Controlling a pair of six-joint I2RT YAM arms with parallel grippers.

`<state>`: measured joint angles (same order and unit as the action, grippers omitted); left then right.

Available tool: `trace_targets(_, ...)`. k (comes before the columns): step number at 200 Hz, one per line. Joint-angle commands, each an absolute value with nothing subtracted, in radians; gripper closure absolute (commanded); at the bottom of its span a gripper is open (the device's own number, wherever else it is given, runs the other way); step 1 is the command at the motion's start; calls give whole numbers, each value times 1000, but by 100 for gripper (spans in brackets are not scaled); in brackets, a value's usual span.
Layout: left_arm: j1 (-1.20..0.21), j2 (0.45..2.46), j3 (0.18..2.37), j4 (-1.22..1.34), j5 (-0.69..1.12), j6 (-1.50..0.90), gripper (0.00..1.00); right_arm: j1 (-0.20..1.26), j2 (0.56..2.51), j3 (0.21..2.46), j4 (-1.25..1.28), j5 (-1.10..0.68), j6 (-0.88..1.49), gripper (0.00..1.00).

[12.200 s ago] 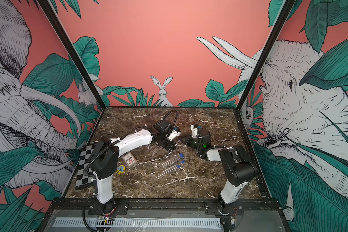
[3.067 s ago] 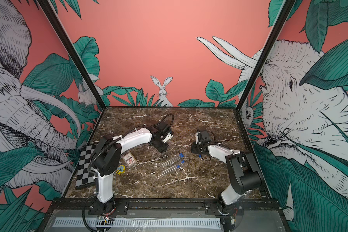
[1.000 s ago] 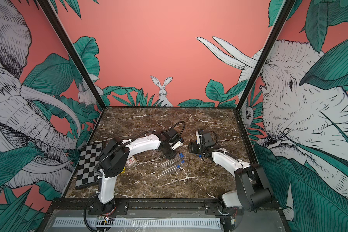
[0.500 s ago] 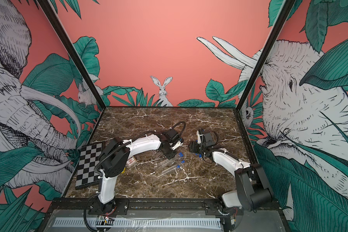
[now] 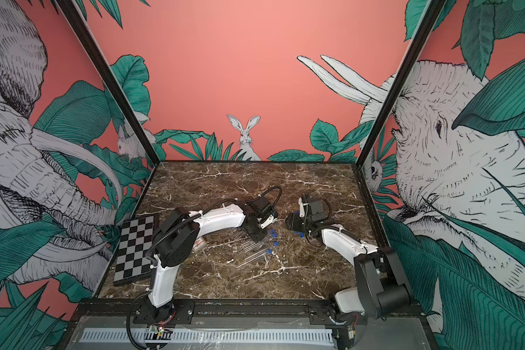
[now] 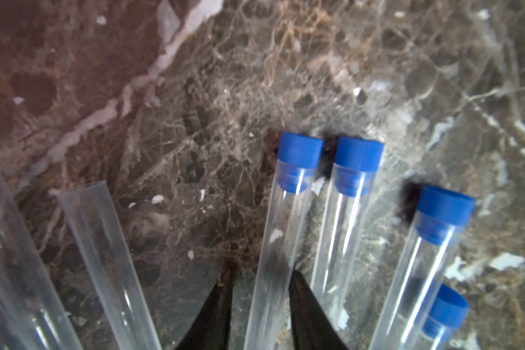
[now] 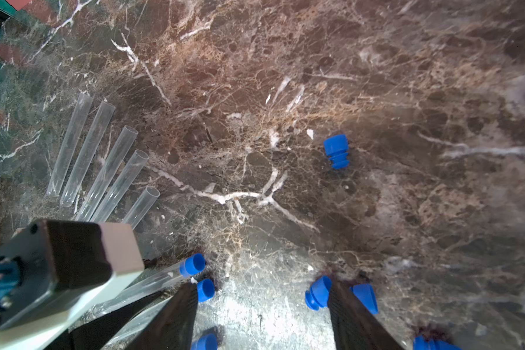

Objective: Remove stoppers from test tubes
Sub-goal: Pick up the test tube at the center of the board.

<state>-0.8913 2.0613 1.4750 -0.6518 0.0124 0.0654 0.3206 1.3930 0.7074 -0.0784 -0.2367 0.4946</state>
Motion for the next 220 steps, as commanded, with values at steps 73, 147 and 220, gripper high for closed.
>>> trace_targets(73, -899, 2064, 1495, -671, 32, 95, 89, 298, 1387, 691, -21, -277, 523, 32)
trace_targets(147, -899, 1999, 1526, -681, 35, 92, 90, 285, 1388, 665, 32, -332, 545, 31)
trace_targets(220, -874, 1903, 1504, -684, 23, 92, 91, 282, 1346, 625, 142, -438, 565, 32)
